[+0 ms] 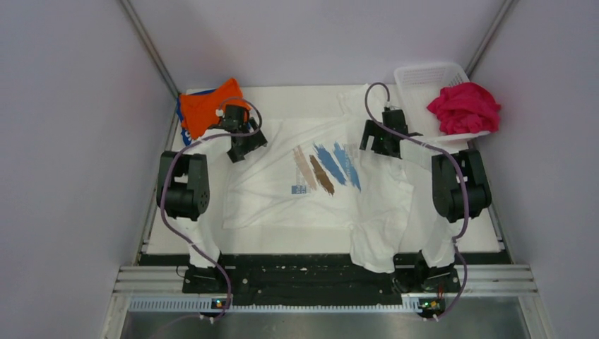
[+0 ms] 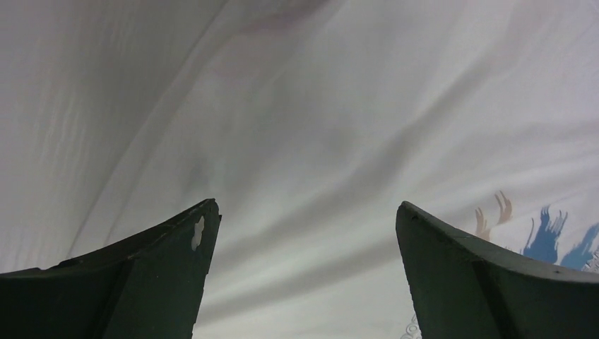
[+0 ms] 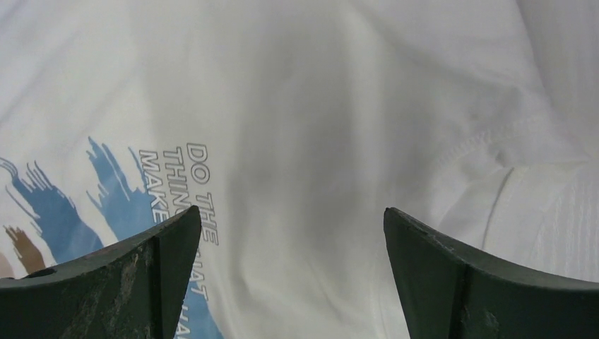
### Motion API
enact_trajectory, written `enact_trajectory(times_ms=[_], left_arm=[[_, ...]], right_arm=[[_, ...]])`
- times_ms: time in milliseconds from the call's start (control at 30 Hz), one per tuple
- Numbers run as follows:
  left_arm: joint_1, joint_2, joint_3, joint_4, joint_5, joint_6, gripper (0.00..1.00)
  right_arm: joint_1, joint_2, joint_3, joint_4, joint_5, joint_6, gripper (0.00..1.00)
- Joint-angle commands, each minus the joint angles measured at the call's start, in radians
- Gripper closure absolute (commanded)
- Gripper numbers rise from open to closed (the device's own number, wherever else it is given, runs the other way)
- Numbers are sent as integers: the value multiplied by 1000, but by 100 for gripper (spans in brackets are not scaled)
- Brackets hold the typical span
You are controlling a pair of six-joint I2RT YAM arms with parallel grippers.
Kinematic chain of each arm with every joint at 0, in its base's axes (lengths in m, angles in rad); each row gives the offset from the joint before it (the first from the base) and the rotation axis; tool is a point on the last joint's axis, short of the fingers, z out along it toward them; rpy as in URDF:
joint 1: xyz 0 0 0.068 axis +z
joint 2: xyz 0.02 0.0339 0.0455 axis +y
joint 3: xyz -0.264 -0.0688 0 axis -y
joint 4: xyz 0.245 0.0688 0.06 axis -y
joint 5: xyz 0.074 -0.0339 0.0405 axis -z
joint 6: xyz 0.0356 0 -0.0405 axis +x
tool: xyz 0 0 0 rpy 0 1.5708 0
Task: Fold and stack the t-shirts
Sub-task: Flatten out the tshirt
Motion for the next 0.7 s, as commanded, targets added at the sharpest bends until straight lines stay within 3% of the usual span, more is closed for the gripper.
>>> enact_trajectory(times_ms=[0, 300, 667], left_arm=[[-1, 103, 117, 8, -6, 10, 1], [7, 287, 315, -74, -35, -8, 2], [20, 335, 432, -68, -36, 24, 1]], right_arm=[[-19, 82, 105, 6, -12, -22, 1], [-53, 243, 257, -35, 2, -45, 1], [-80, 331, 405, -40, -45, -84, 1]])
